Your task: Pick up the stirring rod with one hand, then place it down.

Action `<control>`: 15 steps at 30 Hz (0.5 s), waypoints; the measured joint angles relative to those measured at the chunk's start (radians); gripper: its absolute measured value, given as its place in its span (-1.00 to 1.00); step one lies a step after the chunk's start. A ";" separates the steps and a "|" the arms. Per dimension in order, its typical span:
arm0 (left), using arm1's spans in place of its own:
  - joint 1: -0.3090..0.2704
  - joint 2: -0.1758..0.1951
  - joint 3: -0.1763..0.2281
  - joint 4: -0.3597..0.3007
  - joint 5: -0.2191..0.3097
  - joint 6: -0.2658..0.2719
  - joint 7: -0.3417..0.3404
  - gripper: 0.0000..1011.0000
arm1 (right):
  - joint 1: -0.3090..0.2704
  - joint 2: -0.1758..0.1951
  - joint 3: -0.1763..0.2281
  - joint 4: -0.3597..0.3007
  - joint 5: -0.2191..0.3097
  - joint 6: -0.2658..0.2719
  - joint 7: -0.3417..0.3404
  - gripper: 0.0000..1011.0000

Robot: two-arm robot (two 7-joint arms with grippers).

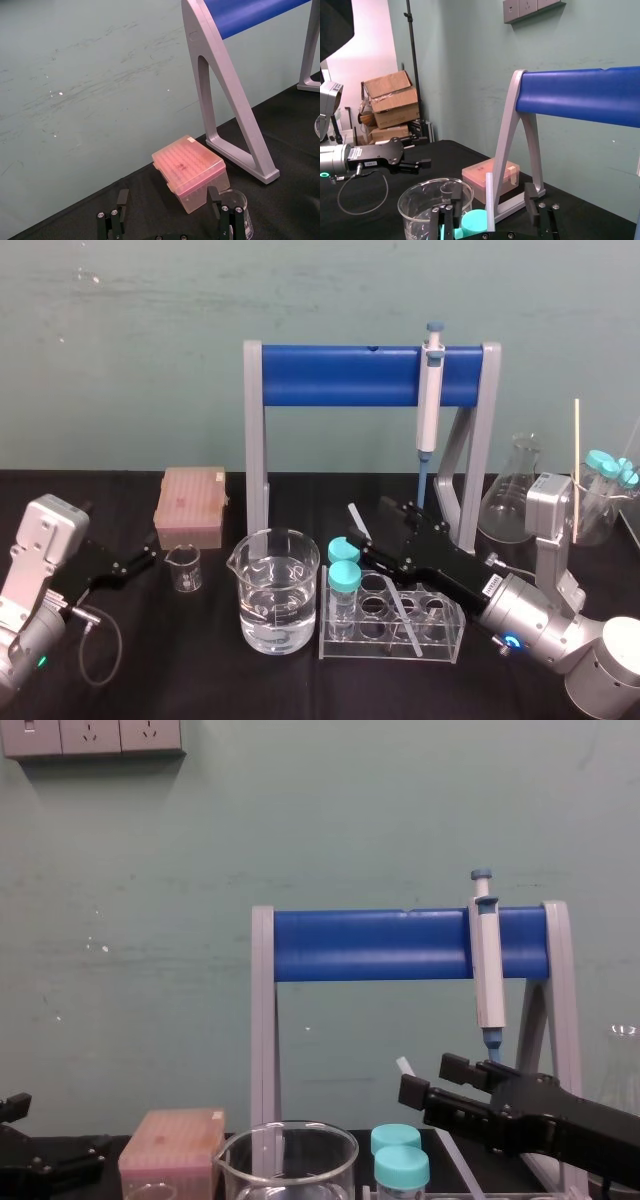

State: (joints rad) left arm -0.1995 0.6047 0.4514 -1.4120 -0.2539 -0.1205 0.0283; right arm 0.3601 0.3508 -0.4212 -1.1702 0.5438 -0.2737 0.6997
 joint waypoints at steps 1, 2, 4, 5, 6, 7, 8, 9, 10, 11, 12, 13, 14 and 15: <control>0.000 0.000 0.000 0.000 0.000 0.000 0.000 0.98 | 0.000 0.000 0.000 0.000 0.000 0.000 0.000 0.53; 0.000 0.000 0.000 0.000 0.000 0.000 0.000 0.98 | -0.001 0.005 0.000 -0.010 -0.005 0.008 -0.009 0.64; 0.000 0.000 0.000 0.000 0.000 0.000 0.000 0.98 | -0.009 0.016 0.007 -0.037 -0.017 0.027 -0.039 0.74; 0.000 0.000 0.000 0.000 0.000 0.000 0.000 0.98 | -0.013 0.020 0.011 -0.046 -0.021 0.034 -0.050 0.81; 0.000 0.000 0.000 0.000 0.000 0.000 0.000 0.98 | -0.019 0.024 0.016 -0.057 -0.026 0.039 -0.064 0.84; 0.000 0.000 0.000 0.000 0.000 0.000 0.000 0.98 | -0.025 0.029 0.023 -0.071 -0.029 0.044 -0.081 0.87; 0.000 0.000 0.000 0.000 0.000 0.000 0.000 0.98 | -0.039 0.038 0.039 -0.094 -0.038 0.054 -0.115 0.93; 0.000 0.000 0.000 0.000 0.000 0.000 0.000 0.98 | -0.048 0.043 0.050 -0.108 -0.044 0.060 -0.138 0.98; 0.000 0.000 0.000 0.000 0.000 0.000 0.000 0.98 | -0.058 0.048 0.061 -0.122 -0.053 0.067 -0.168 0.98; 0.000 0.000 0.000 0.000 0.000 0.000 0.000 0.98 | -0.069 0.054 0.074 -0.137 -0.063 0.074 -0.198 0.98; 0.000 0.000 0.000 0.000 0.000 0.000 0.000 0.98 | -0.092 0.064 0.097 -0.164 -0.087 0.094 -0.260 0.98; 0.000 0.000 0.000 0.000 0.000 0.000 0.000 0.98 | -0.104 0.069 0.108 -0.176 -0.099 0.105 -0.295 0.98; 0.000 0.000 0.000 0.000 0.000 0.000 0.000 0.98 | -0.115 0.073 0.118 -0.186 -0.114 0.119 -0.331 0.98; 0.000 0.000 0.000 0.000 0.000 0.000 0.000 0.98 | -0.137 0.080 0.137 -0.202 -0.144 0.148 -0.400 0.98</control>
State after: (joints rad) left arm -0.1995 0.6047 0.4513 -1.4120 -0.2539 -0.1205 0.0283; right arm 0.2228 0.4311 -0.2840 -1.3727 0.4000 -0.1258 0.2998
